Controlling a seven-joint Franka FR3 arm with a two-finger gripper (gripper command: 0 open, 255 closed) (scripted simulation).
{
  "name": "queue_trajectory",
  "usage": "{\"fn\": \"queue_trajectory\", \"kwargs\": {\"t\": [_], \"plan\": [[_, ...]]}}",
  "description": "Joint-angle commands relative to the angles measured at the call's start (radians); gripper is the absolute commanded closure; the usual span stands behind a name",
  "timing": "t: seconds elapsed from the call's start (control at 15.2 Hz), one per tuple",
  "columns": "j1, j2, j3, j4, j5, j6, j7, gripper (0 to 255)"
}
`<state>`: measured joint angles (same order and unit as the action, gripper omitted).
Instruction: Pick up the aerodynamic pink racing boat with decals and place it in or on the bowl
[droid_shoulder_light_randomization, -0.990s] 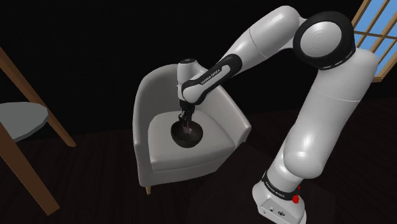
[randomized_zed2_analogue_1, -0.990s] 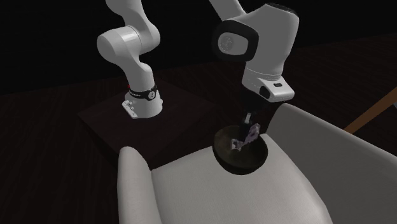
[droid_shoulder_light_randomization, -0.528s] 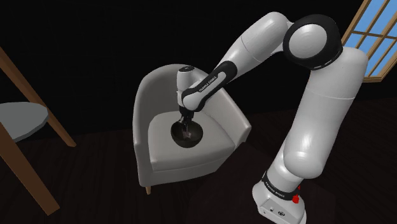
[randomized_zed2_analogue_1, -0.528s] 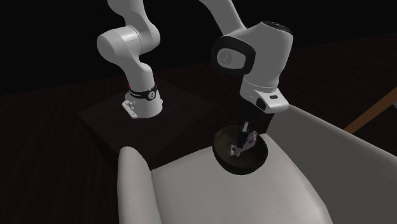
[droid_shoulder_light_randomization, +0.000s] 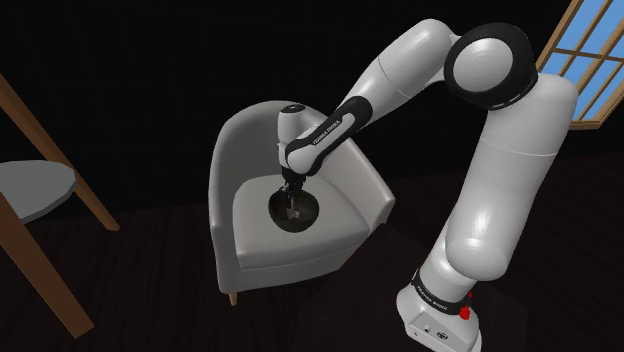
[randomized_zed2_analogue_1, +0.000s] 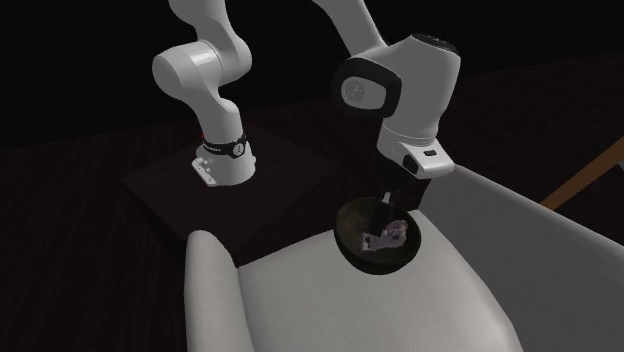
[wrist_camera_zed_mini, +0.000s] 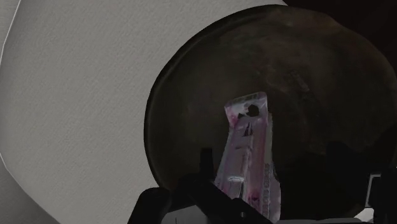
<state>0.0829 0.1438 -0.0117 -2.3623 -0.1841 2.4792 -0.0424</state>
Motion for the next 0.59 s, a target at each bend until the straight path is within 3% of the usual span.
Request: {"fn": "queue_trajectory", "kwargs": {"t": [0.0,0.2,0.53], "plan": [[0.0,0.0,0.0,0.0,0.0,0.0,0.0,0],[0.0,0.0,0.0,0.0,0.0,0.0,0.0,0],[0.007,-0.096,0.01,0.029,0.023,-0.125,-0.015,0]]}}
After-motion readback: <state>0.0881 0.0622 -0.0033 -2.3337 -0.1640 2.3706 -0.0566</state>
